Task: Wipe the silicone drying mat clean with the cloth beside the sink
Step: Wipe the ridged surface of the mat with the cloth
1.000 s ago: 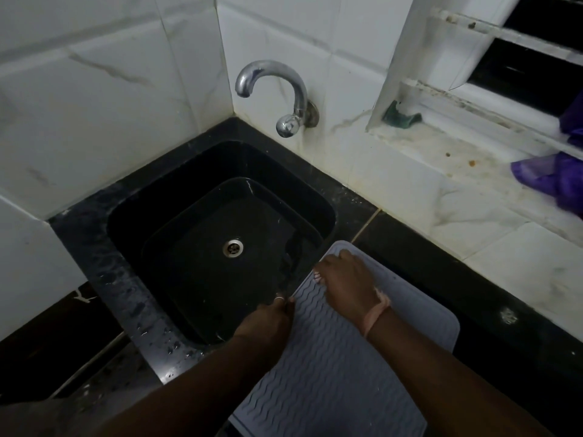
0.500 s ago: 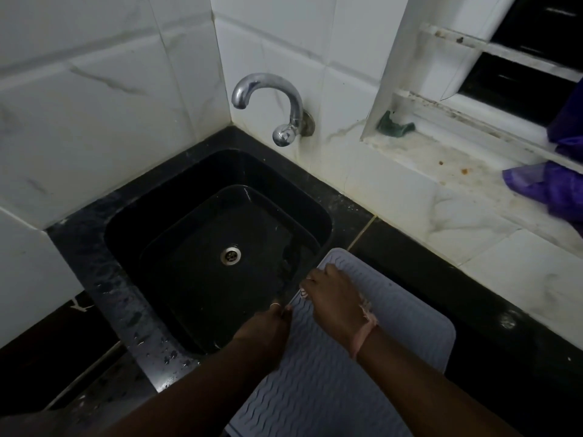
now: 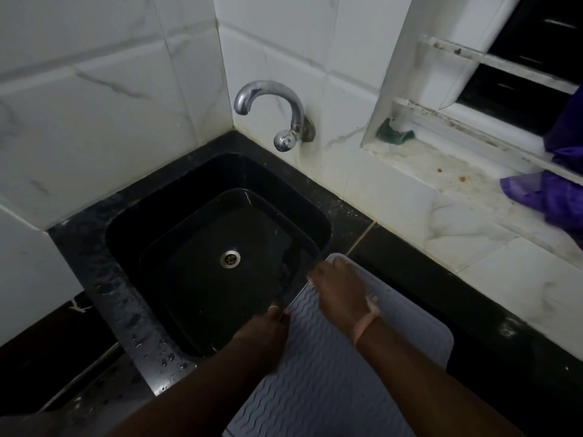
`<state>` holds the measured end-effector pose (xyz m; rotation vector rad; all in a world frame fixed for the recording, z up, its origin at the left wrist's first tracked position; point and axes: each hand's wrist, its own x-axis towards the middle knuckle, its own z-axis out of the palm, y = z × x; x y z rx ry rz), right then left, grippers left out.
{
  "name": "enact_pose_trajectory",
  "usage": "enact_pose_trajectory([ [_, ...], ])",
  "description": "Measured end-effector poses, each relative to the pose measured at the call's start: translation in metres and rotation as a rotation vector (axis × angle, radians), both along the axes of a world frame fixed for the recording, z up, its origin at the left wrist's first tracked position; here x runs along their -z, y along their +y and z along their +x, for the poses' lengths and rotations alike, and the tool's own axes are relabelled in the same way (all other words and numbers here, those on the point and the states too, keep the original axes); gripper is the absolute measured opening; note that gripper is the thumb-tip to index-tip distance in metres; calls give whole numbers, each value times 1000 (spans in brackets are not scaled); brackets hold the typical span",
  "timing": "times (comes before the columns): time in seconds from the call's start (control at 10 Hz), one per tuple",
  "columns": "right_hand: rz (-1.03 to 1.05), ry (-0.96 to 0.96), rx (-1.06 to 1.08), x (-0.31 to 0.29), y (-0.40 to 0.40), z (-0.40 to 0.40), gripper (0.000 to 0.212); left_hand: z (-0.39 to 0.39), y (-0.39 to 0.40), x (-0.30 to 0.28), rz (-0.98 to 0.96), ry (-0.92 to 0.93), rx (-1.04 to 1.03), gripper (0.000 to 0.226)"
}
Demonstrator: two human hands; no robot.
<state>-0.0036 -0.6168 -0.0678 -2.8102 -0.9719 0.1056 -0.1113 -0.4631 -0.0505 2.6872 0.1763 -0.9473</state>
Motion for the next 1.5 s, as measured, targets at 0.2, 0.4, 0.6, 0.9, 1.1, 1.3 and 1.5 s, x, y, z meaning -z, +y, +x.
enact_pose_trajectory([
  [0.2,-26,33,58,3,-22,12,35,6,6,-3,-34,77,84,75],
  [0.4,-19,78,336,2,-19,28,29,0,5,5,22,-49,120,56],
  [0.6,1,130,292,-3,1,-10,29,0,9,3,11,0,129,61],
  [0.9,-32,102,181,-12,-7,-25,32,0,18,1,22,2,158,58],
  [1.1,-173,71,331,-9,-22,35,19,7,29,-15,30,87,305,68],
  [1.3,-218,-52,234,2,0,10,32,14,36,-17,113,34,511,62],
  [1.5,-110,-13,147,-7,25,-72,31,11,36,-24,150,117,434,71],
])
